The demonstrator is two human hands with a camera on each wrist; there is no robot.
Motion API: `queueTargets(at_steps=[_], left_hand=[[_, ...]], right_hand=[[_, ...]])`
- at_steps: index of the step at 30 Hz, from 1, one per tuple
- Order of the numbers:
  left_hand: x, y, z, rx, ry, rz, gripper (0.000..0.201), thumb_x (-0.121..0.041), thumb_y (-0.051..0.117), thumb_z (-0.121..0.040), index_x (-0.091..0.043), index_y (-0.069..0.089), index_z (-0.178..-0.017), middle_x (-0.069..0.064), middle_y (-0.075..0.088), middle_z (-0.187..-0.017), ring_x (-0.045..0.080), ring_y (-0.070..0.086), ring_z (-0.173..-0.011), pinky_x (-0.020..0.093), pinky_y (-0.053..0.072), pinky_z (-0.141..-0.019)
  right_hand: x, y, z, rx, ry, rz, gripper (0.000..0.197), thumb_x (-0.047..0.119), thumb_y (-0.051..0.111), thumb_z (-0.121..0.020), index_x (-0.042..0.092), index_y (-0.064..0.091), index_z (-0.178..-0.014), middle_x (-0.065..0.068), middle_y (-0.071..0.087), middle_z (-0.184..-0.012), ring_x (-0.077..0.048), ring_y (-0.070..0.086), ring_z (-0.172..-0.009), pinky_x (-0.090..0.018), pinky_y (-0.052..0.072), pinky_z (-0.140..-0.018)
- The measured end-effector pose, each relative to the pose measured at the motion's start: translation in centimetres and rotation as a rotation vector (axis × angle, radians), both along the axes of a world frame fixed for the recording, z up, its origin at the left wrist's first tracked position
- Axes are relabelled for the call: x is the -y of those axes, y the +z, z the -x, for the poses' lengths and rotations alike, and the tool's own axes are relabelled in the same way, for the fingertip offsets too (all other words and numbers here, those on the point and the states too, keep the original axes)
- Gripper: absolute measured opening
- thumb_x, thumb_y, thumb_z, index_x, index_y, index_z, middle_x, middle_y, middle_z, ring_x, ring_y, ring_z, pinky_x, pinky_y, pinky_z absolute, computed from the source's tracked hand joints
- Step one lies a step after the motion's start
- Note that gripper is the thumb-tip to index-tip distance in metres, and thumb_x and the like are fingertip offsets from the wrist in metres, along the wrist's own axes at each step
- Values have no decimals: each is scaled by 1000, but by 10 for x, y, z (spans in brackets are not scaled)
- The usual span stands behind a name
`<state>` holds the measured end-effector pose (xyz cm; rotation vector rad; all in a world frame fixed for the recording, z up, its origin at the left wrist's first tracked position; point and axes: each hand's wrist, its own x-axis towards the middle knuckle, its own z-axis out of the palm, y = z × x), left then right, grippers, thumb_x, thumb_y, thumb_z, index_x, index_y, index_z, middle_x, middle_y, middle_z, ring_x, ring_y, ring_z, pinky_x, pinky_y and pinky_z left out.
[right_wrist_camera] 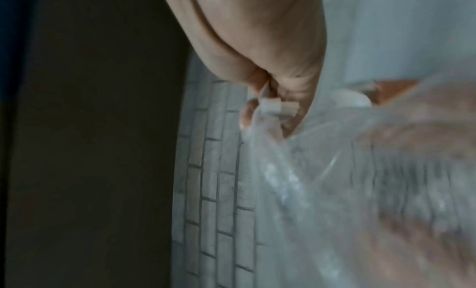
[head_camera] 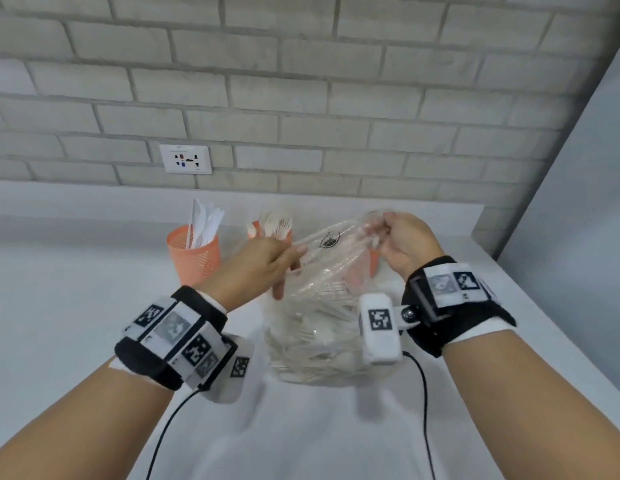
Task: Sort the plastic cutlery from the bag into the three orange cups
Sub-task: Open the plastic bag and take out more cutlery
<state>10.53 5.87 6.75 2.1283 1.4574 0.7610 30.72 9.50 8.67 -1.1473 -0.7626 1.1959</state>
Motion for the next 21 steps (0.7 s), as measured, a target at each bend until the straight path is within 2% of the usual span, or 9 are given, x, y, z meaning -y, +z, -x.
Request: queueTargets(at_steps=[2, 5, 7, 9, 11, 13, 15, 17, 21], left_hand=[[-1, -10, 3, 176, 169, -166, 25, -29, 68, -83, -18, 46, -90, 0, 58, -53, 10, 52, -46, 19, 40, -51], [-10, -19, 7, -20, 264, -131, 59, -32, 80, -70, -17, 47, -117, 5, 60, -74, 19, 59, -69, 24, 41, -61], [-16, -24, 12, -241, 304, -85, 35, -29, 74, -77, -8, 64, -104, 8, 59, -88, 24, 58, -82, 28, 40, -72], [-23, -27, 21, -243, 362, -44, 17, -22, 67, -83, -5, 67, -83, 10, 57, -89, 21, 52, -75, 31, 43, -73], [-27, -30, 28, 70, 378, 168, 17, -16, 58, -90, -9, 57, -74, 9, 57, -79, 17, 55, -64, 32, 52, -65], [-29, -30, 31, 535, 315, 466, 21, -8, 51, -94, -10, 51, -73, 8, 55, -74, 14, 59, -60, 27, 56, -51], [-29, -26, 30, 917, 232, 703, 19, -2, 45, -94, -5, 57, -80, 11, 57, -79, 17, 62, -64, 25, 56, -48], [-27, -28, 32, 1222, 191, 881, 18, 3, 46, -86, 3, 63, -80, 15, 64, -79, 24, 67, -64, 33, 58, -53], [-24, -41, 36, 1385, 143, 967, 27, -4, 51, -70, -2, 57, -96, 16, 64, -100, 30, 66, -81, 45, 59, -62]], right_hand=[[1, 0, 0, -125, 62, -4, 24, -5, 37, -93, 5, 50, -75, -4, 57, -50, -11, 52, -41, -22, 41, -44], [4, -3, 5, 280, 295, 0, 11, 23, 57, -91, 15, 56, -84, -2, 63, -81, -12, 62, -63, -24, 49, -54], [6, -10, 1, 632, 486, 43, 38, 42, 74, -72, 16, 60, -96, -4, 63, -97, -17, 60, -83, -25, 47, -63], [8, -17, -5, 939, 577, 92, 48, 43, 80, -64, 12, 62, -95, 0, 61, -81, -14, 55, -72, -22, 40, -57], [13, -27, -9, 1140, 624, 169, 27, 31, 77, -72, 11, 62, -82, 2, 58, -73, -13, 52, -65, -23, 43, -57], [13, -40, -13, 1230, 685, 249, 26, 22, 71, -78, 10, 63, -100, -6, 65, -102, -18, 60, -87, -27, 52, -68], [13, -54, -16, 1083, 718, 321, 47, 20, 65, -85, 9, 50, -128, -8, 56, -124, -25, 59, -105, -31, 54, -73], [12, -64, -19, 692, 708, 417, 46, 19, 57, -90, 7, 44, -133, -10, 57, -121, -25, 61, -97, -30, 54, -66], [8, -71, -27, 396, 553, 489, 37, 20, 54, -93, 12, 49, -129, -9, 60, -107, -19, 59, -76, -25, 52, -50]])
